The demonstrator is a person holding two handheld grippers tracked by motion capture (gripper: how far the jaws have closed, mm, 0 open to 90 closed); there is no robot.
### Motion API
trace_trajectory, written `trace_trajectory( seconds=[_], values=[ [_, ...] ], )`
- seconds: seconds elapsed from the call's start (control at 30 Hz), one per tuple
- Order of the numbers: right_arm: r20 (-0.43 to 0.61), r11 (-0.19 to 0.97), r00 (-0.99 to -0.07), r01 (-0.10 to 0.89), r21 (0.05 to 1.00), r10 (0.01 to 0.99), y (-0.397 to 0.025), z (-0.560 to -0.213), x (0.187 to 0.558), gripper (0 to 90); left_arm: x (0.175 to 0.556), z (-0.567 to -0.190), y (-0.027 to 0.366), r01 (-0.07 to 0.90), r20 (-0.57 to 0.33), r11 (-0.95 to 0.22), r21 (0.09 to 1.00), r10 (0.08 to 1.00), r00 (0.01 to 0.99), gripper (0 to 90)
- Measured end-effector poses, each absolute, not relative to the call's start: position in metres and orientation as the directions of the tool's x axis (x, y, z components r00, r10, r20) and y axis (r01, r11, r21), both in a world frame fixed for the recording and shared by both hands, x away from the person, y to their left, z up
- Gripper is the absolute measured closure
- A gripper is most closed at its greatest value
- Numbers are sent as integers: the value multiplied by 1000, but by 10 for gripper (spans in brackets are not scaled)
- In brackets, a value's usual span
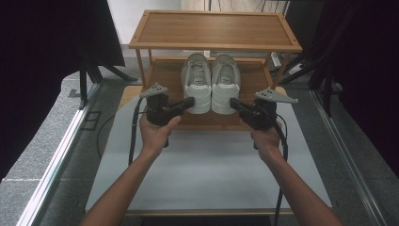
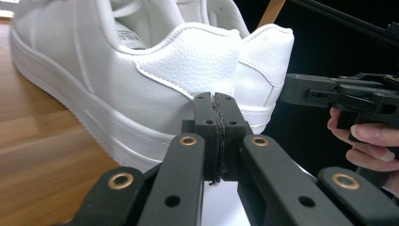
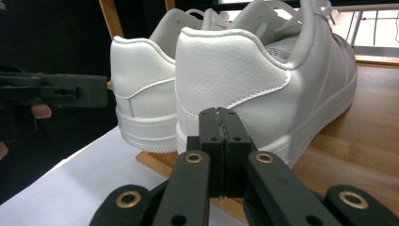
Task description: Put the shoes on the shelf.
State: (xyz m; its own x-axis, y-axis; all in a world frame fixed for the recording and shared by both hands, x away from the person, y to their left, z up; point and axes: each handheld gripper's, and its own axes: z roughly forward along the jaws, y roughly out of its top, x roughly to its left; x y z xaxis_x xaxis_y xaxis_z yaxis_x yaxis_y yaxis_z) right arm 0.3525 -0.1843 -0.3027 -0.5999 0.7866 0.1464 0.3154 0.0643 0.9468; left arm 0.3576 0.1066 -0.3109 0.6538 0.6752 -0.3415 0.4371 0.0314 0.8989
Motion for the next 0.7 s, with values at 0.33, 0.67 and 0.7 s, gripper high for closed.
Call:
trace_trajectory(
  seconds=[0.33,0.67,0.7],
  values=[
    [149,59,-597,314,948,788,-184,-303,353,879,363,-305,104,446,-346,31,895,679,648,900],
    [145,58,-594,310,949,791,-183,-302,354,879,366,-302,104,436,-324,11,900,688,650,900],
    [147,56,-593,310,949,792,-183,-302,354,878,367,-302,104,436,-323,11,900,688,650,900]
  ],
)
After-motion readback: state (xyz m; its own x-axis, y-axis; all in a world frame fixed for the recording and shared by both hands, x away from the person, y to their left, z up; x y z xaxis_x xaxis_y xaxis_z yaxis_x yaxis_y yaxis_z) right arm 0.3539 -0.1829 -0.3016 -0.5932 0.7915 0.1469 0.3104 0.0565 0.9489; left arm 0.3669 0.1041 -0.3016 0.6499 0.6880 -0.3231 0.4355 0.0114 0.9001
